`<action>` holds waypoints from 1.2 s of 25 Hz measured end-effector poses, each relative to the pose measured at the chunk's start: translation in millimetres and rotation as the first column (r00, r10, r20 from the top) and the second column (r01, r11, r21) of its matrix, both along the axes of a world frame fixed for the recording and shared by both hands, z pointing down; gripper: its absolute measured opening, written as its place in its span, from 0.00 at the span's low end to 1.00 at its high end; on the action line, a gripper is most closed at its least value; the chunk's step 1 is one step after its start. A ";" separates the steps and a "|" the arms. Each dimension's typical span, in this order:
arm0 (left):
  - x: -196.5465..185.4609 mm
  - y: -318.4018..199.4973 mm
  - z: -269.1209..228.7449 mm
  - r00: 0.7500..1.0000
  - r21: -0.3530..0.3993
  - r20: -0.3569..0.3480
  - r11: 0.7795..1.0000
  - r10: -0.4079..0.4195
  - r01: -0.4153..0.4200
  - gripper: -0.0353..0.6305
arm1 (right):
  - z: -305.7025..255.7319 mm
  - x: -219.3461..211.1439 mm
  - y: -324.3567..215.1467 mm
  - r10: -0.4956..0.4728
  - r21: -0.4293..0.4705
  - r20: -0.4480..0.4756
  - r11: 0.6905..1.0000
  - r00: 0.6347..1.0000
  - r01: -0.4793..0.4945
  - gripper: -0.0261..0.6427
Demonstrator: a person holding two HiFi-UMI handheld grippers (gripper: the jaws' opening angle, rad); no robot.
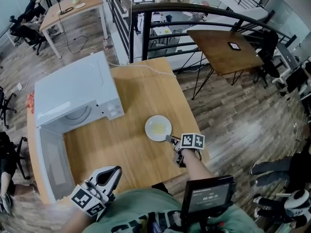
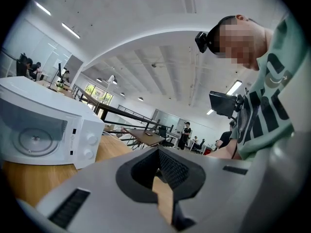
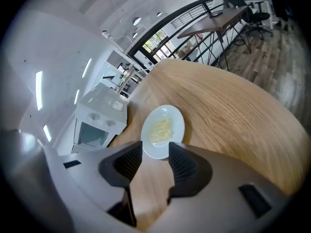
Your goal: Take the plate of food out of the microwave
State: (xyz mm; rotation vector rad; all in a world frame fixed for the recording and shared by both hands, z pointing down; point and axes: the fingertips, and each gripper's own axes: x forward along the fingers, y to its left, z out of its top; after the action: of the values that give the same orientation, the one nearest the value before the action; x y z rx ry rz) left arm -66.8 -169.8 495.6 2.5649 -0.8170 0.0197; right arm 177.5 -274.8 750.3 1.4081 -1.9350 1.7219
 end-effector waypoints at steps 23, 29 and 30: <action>-173.9 81.0 -87.5 0.988 0.184 -0.055 0.971 -0.143 0.151 0.04 | -232.4 -173.7 36.4 -0.242 0.483 0.227 0.869 0.943 0.106 0.28; -202.6 100.8 -74.0 0.993 0.136 -0.053 0.984 -0.107 0.114 0.04 | -253.8 -220.9 69.0 -0.289 0.552 0.253 0.827 0.923 0.107 0.08; -200.6 102.5 -73.6 0.993 0.139 -0.047 0.984 -0.110 0.116 0.04 | -255.6 -223.5 74.6 -0.309 0.563 0.252 0.818 0.917 0.121 0.06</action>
State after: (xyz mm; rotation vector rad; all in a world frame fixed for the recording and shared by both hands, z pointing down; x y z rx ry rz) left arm -267.4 -67.3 422.0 2.6364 -0.9797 -0.1282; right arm -46.0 -200.2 494.7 0.9992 -2.8131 1.4366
